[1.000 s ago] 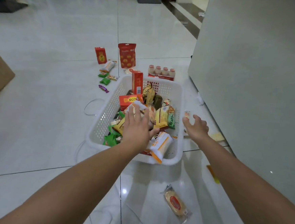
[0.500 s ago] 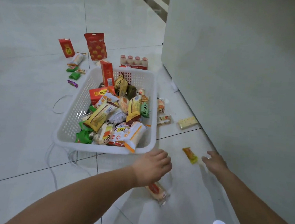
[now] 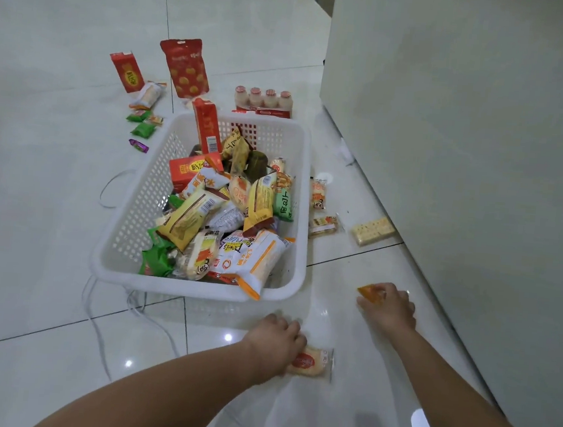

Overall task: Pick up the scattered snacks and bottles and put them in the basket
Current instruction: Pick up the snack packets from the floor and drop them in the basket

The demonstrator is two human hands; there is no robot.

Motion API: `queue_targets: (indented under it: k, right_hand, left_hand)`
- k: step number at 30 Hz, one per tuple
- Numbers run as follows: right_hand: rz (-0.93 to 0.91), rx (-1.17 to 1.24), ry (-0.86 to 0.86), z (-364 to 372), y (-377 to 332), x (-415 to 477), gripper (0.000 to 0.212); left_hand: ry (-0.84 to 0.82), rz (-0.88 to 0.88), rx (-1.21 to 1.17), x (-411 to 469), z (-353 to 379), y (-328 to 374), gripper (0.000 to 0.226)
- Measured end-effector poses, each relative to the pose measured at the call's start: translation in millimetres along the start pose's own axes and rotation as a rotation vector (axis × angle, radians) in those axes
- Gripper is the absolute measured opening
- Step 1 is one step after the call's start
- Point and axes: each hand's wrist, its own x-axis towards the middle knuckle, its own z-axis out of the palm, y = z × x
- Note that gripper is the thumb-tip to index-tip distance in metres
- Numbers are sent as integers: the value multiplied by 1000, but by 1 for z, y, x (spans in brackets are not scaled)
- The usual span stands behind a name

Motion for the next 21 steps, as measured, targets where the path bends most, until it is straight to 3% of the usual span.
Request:
queue_targets:
  k: [4,8,11,14,15,17,19,21]
  right_hand:
    - [-29,-64,12,12,-2,-2,41]
    - [10,7,9,13,-3,-3,31]
    - [11,177,41,-1,-15,0,19]
    - [-5,278,66,-25,-40,2,17]
    - [-15,321,81,-33,-52,1,20]
    - [-82,335,140,-45,-79,-2,23]
    - [-178,326,171,-51,-112,-11,25]
    - [-263,348,143,-52,-147,-23,18]
  left_hand:
    - [-4,7,24,-2,-6,1,38]
    - [186,170,139,-11,-14,-10,30]
    - [484,274,124,-16,-23,-19,35]
    - [810,257,94,-26,-63,-34,43]
    - [884,189,119,-31,-77,-43,46]
    - [976,-109,113,-42,-101,-63,52]
    - [941,-501,-29,-58,-115,-84,52]
    - [792,-810,-179,-71,-118,-105,49]
